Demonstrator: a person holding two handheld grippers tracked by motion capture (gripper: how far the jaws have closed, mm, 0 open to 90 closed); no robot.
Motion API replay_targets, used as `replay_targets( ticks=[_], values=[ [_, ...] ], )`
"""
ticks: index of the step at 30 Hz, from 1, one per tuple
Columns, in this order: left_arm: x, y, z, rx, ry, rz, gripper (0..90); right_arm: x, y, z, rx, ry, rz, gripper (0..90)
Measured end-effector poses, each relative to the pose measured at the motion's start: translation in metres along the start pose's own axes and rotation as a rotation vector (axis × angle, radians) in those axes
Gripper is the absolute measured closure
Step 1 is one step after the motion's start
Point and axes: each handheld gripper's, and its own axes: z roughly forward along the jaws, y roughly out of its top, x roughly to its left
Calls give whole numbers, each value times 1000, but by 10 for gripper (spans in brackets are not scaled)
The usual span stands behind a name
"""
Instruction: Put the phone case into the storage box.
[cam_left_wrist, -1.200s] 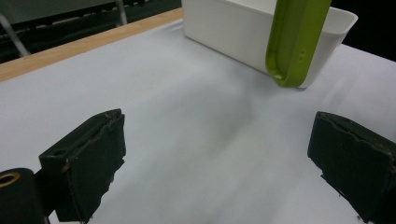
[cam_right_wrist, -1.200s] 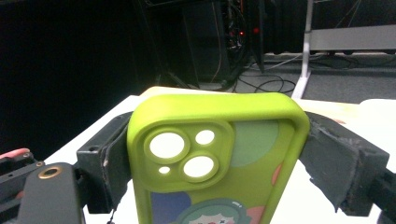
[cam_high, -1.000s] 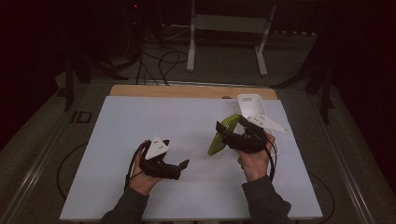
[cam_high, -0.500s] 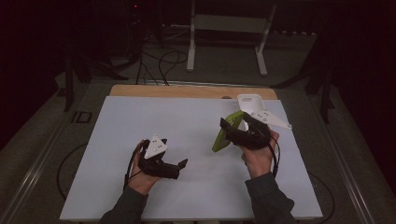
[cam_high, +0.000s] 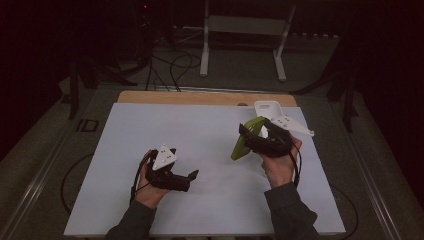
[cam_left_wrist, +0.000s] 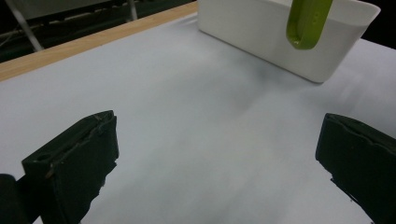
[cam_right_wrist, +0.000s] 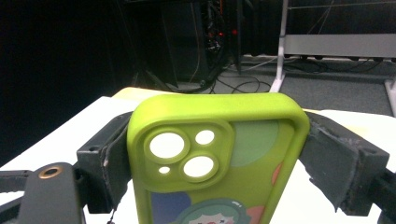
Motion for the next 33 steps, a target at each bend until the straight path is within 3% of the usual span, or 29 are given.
replay_targets(
  ticks=[18,33],
  values=[
    [8,-8,-8,7,44,3,0,-7,8,2,1,-30,-5,162],
    [18,-18,-19,-12,68,-22,0,-12,10,3,5,-52,-5,162]
  ],
)
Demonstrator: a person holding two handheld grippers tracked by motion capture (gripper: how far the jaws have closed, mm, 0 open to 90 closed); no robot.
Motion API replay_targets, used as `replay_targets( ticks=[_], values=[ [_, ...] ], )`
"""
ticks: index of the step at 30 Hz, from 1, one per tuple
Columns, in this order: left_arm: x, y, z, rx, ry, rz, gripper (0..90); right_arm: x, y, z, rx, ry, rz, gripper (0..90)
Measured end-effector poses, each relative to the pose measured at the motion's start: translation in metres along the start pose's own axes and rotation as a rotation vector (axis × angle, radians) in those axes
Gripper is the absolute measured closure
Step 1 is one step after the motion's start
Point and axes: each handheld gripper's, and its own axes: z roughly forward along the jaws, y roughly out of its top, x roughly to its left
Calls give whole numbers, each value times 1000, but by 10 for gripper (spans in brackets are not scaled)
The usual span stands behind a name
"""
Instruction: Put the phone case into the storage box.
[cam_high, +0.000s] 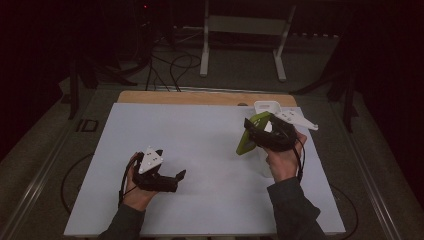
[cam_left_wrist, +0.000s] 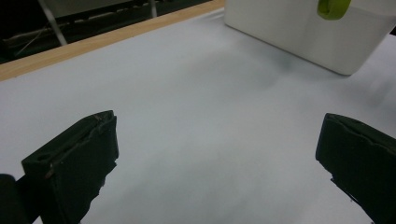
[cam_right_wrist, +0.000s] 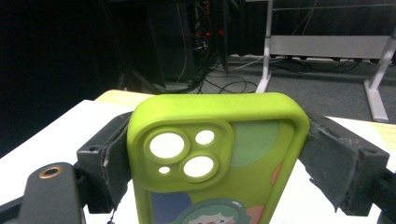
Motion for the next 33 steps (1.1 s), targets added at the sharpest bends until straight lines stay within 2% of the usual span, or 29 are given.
replay_targets(
  ticks=[33],
  values=[
    [11,-12,-10,5,25,-10,0,-11,10,1,4,-49,-13,162]
  ],
)
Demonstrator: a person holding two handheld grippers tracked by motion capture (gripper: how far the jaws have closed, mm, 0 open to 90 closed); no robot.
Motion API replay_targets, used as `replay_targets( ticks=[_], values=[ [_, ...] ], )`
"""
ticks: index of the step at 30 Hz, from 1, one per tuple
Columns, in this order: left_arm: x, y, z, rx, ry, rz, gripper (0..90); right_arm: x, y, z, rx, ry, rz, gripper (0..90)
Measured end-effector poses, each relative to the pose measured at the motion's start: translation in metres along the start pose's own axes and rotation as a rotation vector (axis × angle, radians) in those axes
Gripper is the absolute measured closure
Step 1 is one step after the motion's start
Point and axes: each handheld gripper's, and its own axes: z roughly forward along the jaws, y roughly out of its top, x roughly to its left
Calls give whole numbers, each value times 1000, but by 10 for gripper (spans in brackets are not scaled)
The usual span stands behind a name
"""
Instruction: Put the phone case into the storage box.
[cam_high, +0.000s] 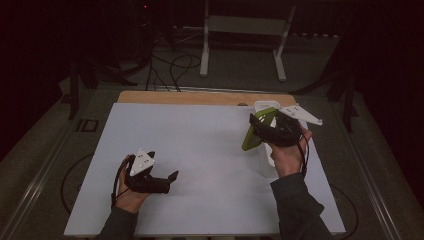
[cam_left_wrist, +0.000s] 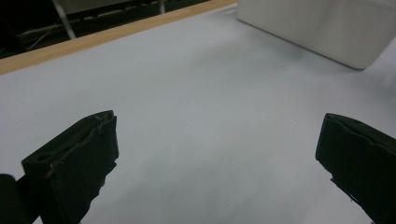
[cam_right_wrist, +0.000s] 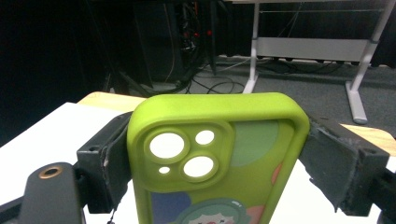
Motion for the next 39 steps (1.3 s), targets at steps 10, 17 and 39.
replay_targets(
  ticks=[10,17,39],
  values=[
    [1,-4,-2,7,9,7,0,-4,6,0,-5,-18,-5,162],
    [4,-7,-5,1,12,1,0,-6,8,2,-4,-30,-8,162],
    [7,-15,-10,7,19,4,0,-14,19,3,-10,-69,-7,162]
  ],
)
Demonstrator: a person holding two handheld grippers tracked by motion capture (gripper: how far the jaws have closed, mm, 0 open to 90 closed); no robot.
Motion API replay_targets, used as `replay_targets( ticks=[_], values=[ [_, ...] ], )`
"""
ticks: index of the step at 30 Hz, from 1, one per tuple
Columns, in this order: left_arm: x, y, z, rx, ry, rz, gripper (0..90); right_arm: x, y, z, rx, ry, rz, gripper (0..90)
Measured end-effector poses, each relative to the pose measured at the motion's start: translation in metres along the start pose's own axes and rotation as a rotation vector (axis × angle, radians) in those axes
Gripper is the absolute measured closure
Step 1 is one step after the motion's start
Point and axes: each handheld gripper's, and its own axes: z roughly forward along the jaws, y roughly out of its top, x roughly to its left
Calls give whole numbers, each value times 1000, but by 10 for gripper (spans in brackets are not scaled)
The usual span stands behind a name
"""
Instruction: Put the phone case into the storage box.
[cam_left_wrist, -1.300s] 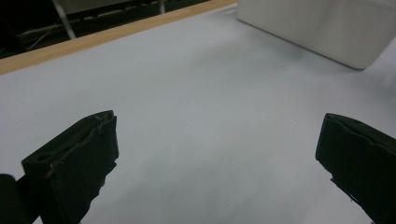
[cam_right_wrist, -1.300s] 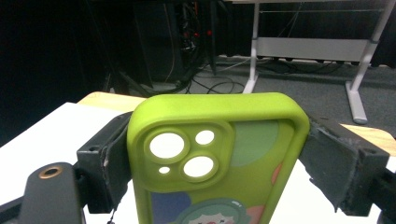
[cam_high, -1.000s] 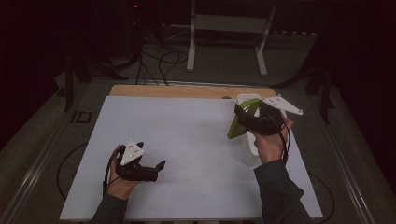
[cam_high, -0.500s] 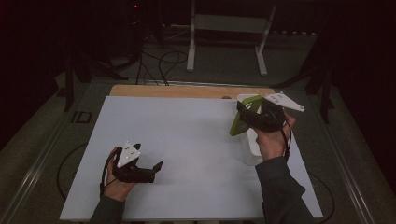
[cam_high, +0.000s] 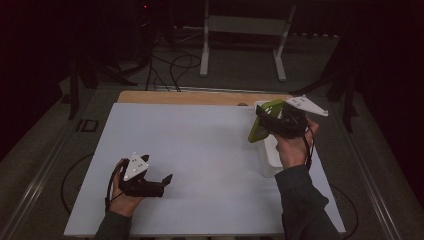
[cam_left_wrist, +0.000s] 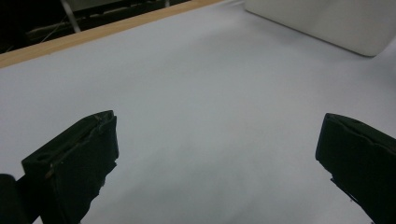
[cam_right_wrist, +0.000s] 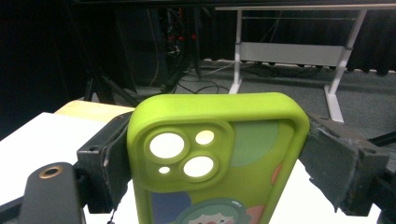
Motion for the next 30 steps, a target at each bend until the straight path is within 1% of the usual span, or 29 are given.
replay_targets(
  ticks=[1,6,9,16,23,30],
  values=[
    [0,-1,-1,-4,-3,2,0,-2,1,1,-1,-7,0,163],
    [1,-1,-2,-4,-5,6,0,-4,2,1,-2,-16,5,162],
    [2,-2,-3,-5,-2,3,0,-5,2,2,-2,-20,6,162],
    [3,-3,-6,-5,4,12,0,-9,5,3,-4,-38,5,163],
    [3,-6,-8,-12,-5,18,0,-12,6,4,-4,-53,8,163],
    [5,-9,-10,-19,-1,16,0,-17,6,5,-5,-69,16,163]
  ],
)
